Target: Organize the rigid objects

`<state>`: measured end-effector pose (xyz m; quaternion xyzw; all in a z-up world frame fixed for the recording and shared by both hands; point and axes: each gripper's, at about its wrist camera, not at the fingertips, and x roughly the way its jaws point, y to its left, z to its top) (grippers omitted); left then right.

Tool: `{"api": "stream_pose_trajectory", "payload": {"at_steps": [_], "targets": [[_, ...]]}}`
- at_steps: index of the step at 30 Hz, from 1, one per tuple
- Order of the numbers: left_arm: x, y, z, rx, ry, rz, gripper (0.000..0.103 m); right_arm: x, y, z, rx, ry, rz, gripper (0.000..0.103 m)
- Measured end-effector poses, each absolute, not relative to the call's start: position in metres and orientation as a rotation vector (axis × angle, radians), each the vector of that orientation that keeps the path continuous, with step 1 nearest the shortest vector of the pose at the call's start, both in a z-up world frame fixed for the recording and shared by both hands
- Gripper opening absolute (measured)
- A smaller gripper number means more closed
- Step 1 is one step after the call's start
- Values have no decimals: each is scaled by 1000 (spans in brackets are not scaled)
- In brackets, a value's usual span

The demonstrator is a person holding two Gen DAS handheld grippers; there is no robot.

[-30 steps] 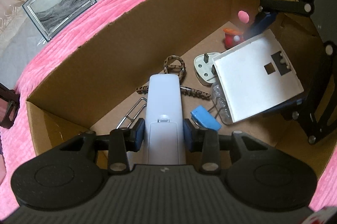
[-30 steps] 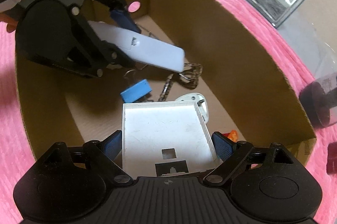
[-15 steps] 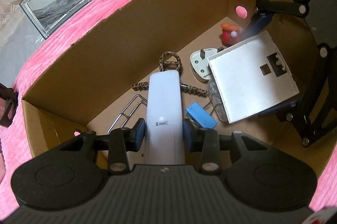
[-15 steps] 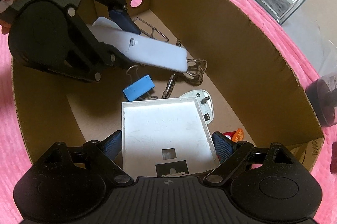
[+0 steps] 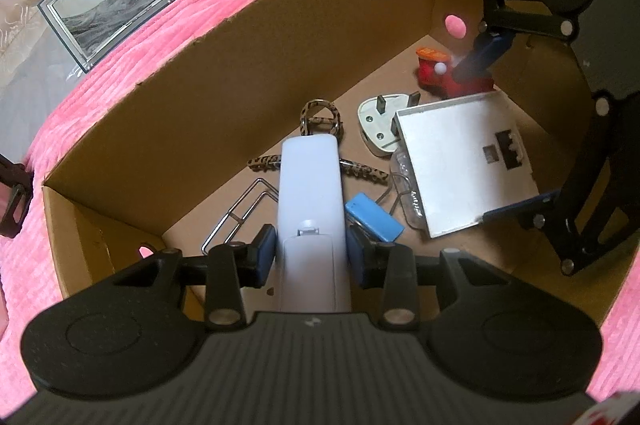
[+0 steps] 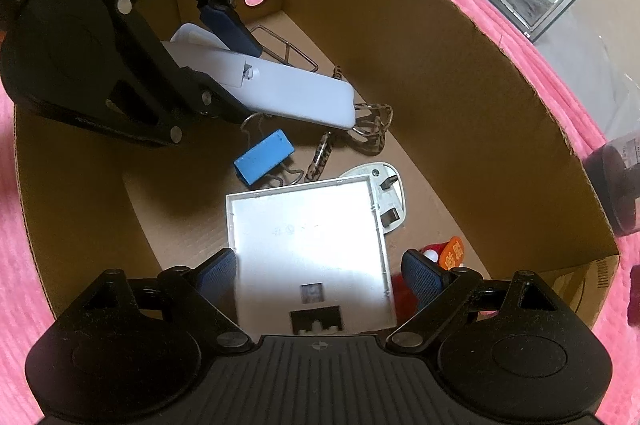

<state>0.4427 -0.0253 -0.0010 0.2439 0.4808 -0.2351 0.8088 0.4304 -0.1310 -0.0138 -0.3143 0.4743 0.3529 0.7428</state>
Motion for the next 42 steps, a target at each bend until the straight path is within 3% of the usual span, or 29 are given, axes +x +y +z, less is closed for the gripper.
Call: {"api": "stream_pose_trajectory", "payload": {"at_steps": [22,35,42], "targets": [[427,-23,21,456,992,-514,34,423,-146,2,-621,999,736,87],[404,-6,60,344,891,-455,34,411,-167,39,-452,931,679,87],[366,8,94,239,805,-410,61,383,-193,79,-233,861,601,87]]}}
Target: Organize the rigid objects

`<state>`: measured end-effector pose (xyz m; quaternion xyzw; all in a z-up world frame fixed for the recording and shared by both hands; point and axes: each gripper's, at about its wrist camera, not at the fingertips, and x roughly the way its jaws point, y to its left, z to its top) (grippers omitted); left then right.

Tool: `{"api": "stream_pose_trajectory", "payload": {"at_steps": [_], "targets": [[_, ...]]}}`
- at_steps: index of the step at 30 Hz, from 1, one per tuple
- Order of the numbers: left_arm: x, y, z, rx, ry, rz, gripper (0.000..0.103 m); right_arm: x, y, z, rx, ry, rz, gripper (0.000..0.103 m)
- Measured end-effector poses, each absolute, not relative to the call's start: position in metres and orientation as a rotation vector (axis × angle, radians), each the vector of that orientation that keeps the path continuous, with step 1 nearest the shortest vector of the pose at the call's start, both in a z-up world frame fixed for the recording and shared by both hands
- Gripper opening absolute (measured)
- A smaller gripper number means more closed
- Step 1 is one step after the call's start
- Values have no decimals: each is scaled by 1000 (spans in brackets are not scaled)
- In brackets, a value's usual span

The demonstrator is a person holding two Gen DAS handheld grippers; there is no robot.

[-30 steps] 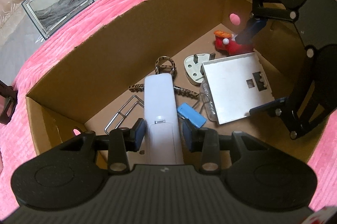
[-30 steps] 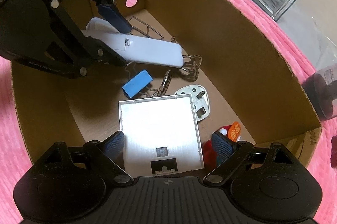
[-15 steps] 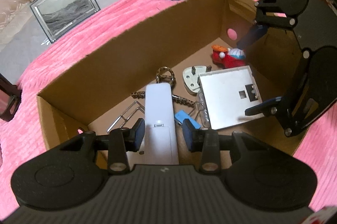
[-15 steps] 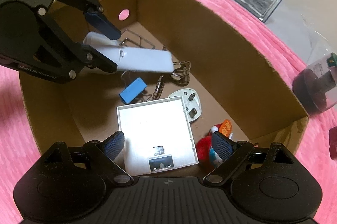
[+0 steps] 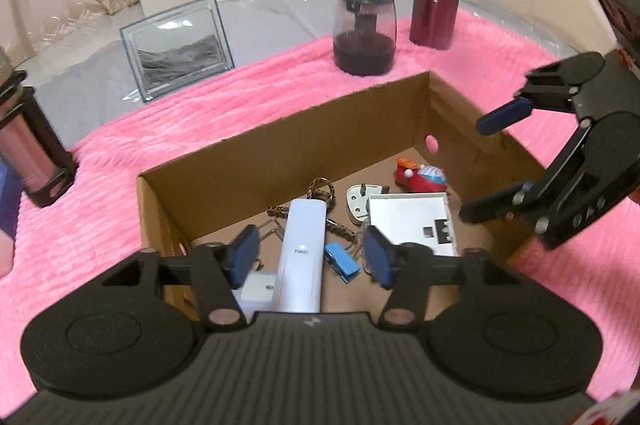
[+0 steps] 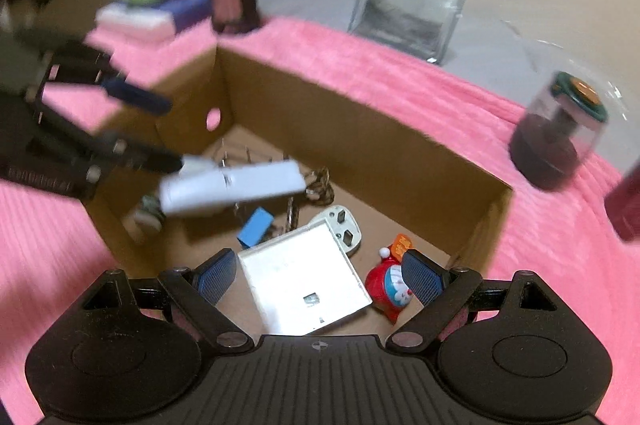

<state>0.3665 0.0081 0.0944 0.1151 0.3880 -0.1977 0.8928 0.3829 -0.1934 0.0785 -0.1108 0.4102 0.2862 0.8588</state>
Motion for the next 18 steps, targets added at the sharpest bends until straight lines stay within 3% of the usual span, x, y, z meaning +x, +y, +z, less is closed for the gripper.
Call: {"api": "stream_pose_trajectory", "payload": {"at_steps": [3,7,18], "targets": [[345,12,104,207,776,-387,76,363,-208,95,-150,823,582,87],[315,20,115,143,737,-335,85,334,-224,114,-43,783,559,87],[221,29,132,9,581,-258,88,241,-246,140,83,693,503,87]]}}
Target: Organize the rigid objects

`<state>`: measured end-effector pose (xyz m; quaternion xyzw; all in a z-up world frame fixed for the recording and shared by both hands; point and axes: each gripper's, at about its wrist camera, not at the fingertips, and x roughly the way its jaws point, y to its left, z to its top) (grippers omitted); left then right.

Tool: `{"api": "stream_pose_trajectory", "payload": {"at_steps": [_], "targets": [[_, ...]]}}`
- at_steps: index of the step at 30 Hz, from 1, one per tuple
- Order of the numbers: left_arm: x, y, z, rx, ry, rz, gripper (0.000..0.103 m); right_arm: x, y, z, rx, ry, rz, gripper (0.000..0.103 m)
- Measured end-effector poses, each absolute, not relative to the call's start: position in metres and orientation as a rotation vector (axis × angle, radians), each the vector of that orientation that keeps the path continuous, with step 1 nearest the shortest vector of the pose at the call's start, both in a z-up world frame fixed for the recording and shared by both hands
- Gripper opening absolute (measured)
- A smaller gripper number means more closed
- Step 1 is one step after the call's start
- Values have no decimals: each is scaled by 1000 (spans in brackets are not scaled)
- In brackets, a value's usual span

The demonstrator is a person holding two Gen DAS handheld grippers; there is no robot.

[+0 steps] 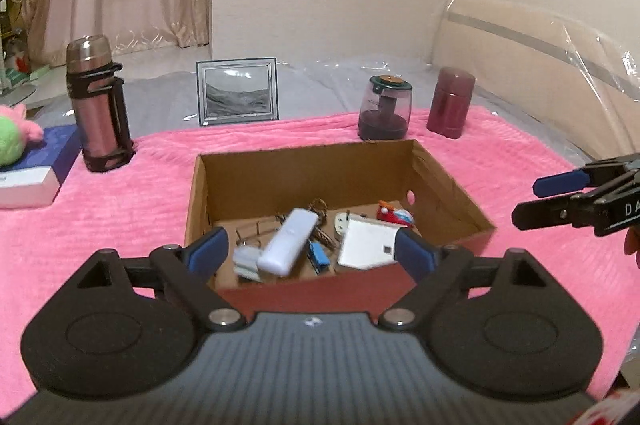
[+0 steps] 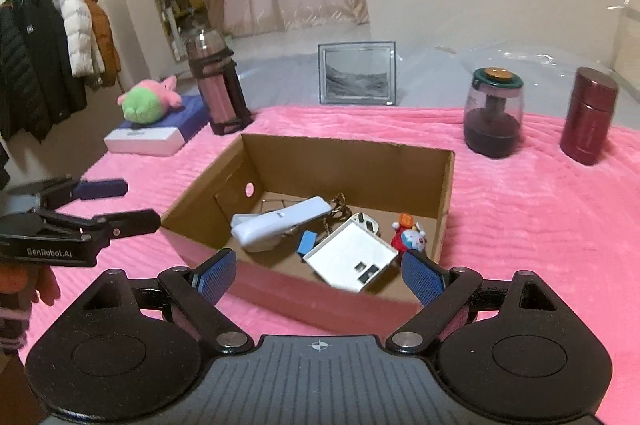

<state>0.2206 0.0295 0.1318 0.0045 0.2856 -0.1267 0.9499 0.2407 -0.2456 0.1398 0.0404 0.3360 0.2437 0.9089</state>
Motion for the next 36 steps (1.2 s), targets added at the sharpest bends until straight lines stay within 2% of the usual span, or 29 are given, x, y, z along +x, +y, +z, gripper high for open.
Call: {"api": "stream_pose_trajectory", "payload": {"at_steps": [6,10,17,22,36], "targets": [[166,34,131,-37,548,-257,88,186,-251,142,109,630,453,87],[126,36,131,-49,497,-177,100,151,-253,139,123,602,411,87],[65,41,136,-65,465,-96,100,92,-261,125,164,594,356,87],[32,39,133,-66,510,-45,100,58,-269,117,173,600,322,87],[-25,18,95,-81,610,-31,100,2,-263,101,166,626,310,87]]}}
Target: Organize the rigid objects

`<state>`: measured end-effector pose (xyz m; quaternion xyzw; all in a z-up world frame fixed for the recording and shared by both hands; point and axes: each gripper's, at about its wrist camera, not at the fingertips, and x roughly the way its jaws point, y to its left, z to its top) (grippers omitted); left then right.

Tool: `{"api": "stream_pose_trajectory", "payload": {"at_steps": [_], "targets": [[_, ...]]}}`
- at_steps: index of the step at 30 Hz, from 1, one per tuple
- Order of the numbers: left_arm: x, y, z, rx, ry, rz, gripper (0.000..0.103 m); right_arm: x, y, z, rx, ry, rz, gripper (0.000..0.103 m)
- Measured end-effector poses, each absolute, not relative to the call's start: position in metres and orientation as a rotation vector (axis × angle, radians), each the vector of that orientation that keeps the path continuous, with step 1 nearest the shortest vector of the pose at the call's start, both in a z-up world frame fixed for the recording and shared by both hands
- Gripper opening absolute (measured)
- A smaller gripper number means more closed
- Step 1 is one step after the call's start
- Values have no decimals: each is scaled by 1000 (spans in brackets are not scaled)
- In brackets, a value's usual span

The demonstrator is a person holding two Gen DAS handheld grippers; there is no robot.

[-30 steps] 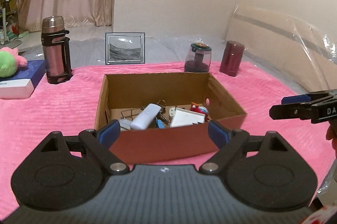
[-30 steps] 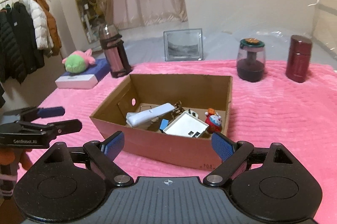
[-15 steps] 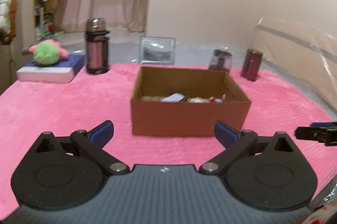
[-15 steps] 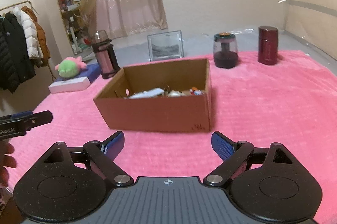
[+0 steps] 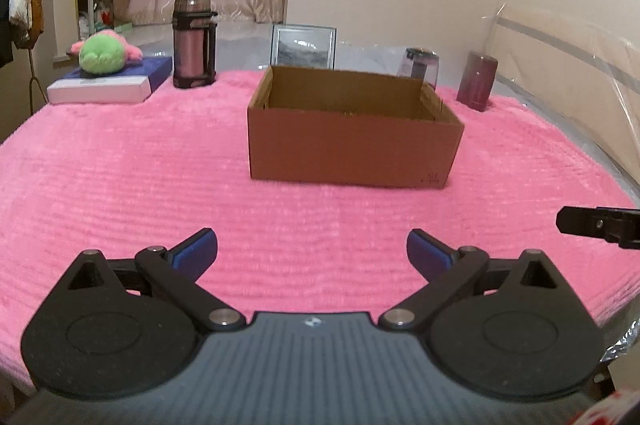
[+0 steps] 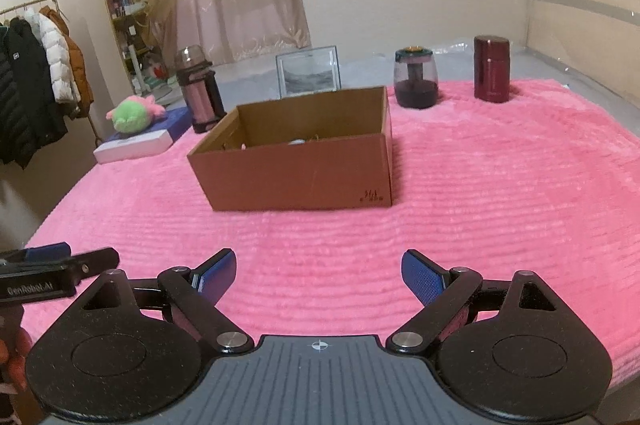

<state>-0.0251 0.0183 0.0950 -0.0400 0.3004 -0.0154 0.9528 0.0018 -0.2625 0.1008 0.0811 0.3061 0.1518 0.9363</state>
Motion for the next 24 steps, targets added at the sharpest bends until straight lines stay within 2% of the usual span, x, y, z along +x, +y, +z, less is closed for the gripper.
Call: {"api": "stream_pose_trajectory", "payload": {"at_steps": [24], "targets": [[-40,11,56,-54,694,-27,100,-19,-247,55,120,733,279,87]]}}
